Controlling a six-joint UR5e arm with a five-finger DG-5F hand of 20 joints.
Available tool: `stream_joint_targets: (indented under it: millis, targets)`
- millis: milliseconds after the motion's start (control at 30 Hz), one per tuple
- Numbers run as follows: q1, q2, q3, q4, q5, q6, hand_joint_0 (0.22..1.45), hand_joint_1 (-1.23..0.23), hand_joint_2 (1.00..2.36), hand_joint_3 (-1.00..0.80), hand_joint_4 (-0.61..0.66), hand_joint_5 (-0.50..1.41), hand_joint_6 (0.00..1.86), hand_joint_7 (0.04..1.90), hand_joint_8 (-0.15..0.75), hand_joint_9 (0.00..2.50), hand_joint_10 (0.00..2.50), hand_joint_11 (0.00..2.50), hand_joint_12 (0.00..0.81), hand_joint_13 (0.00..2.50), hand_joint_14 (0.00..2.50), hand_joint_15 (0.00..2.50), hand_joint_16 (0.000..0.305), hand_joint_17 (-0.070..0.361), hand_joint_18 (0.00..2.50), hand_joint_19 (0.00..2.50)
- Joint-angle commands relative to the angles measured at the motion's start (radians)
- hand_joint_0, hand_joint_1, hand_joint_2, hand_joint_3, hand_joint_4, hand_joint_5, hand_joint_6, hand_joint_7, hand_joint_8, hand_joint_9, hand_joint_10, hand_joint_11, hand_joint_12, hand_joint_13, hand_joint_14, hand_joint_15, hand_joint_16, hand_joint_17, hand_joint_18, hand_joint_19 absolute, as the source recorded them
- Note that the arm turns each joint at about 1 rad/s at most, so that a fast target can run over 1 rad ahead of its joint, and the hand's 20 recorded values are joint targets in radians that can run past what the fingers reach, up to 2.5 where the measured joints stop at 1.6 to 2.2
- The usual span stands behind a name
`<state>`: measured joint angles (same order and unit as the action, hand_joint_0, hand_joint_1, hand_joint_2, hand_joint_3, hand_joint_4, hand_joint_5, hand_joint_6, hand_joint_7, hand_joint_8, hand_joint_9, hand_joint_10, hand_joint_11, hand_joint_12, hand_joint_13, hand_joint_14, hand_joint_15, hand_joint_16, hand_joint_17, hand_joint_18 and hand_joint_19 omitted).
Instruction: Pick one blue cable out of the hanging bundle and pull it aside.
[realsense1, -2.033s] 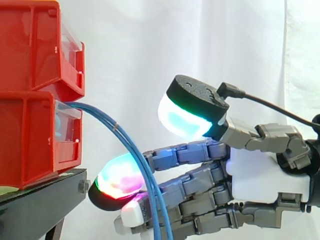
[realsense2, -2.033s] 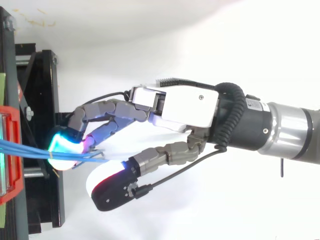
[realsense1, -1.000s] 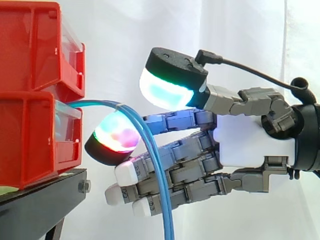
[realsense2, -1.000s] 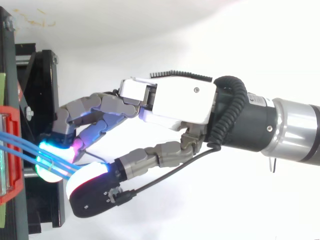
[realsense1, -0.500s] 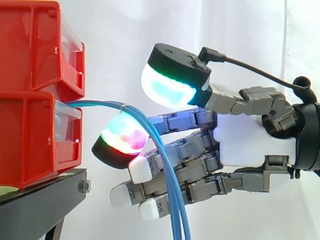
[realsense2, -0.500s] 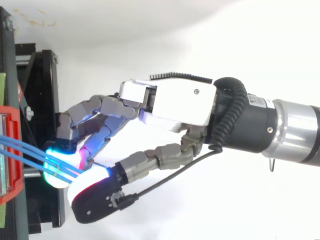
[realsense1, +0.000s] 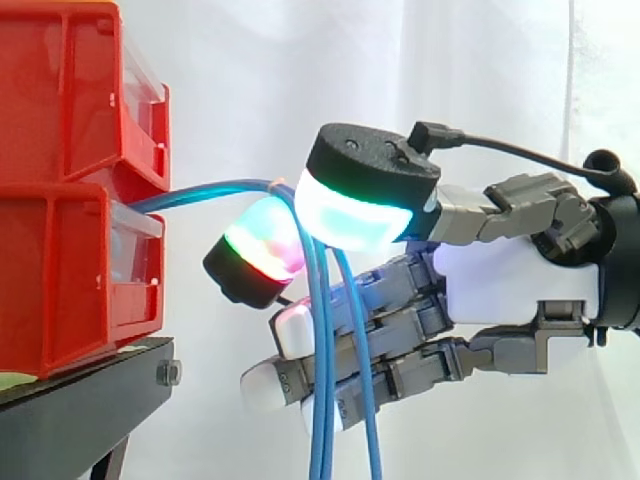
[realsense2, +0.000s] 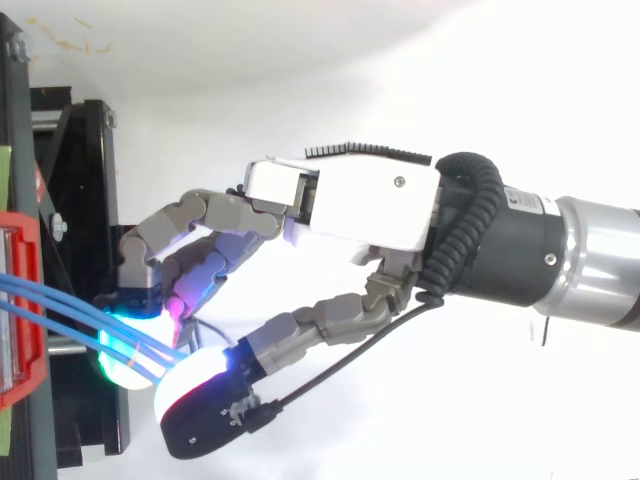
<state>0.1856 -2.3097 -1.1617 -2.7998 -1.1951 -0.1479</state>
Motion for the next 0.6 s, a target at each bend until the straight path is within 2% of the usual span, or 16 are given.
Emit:
stream_joint_targets:
  millis: [0,33,67,167,267,467,567]
  targets:
    - [0.002,0.012,0.001,-0.012,0.000,0.001,0.71,-0.87,1.00,-0.50,-0.11,-0.19,0.95,0.83,0.224,0.93,0.02,0.52,0.321,0.69,0.01,0.36,0.039,0.089,0.66,0.46]
    - [0.002,0.015,0.001,-0.018,0.000,-0.001,0.66,-0.87,1.00,-0.50,-0.02,-0.18,0.95,0.76,0.229,0.92,0.02,0.53,0.325,0.69,0.01,0.36,0.040,0.090,0.65,0.48]
    - [0.002,0.016,0.002,-0.023,0.000,0.001,0.63,-0.87,1.00,-0.50,0.00,-0.18,0.94,0.75,0.241,0.93,0.02,0.54,0.330,0.69,0.01,0.37,0.041,0.091,0.64,0.49]
    - [0.002,0.016,0.001,-0.026,0.000,0.001,0.52,-0.83,1.00,-0.50,0.03,-0.18,0.93,0.76,0.274,0.95,0.02,0.55,0.356,0.69,0.01,0.39,0.045,0.102,0.65,0.51]
    - [0.002,0.015,0.001,-0.024,-0.001,-0.004,0.46,-0.71,1.00,-0.50,0.04,-0.17,0.92,0.77,0.298,0.98,0.01,0.56,0.381,0.71,0.01,0.40,0.051,0.114,0.67,0.52]
    - [0.002,0.016,0.002,-0.026,0.000,-0.004,0.50,-0.52,1.00,-0.50,0.03,-0.16,0.90,0.84,0.303,1.01,0.02,0.56,0.373,0.71,0.01,0.42,0.049,0.110,0.64,0.56]
    - [0.002,0.015,0.001,-0.026,-0.001,-0.002,0.56,-0.53,1.00,-0.44,0.02,-0.15,0.91,0.88,0.288,1.03,0.02,0.57,0.348,0.72,0.02,0.44,0.045,0.102,0.61,0.59]
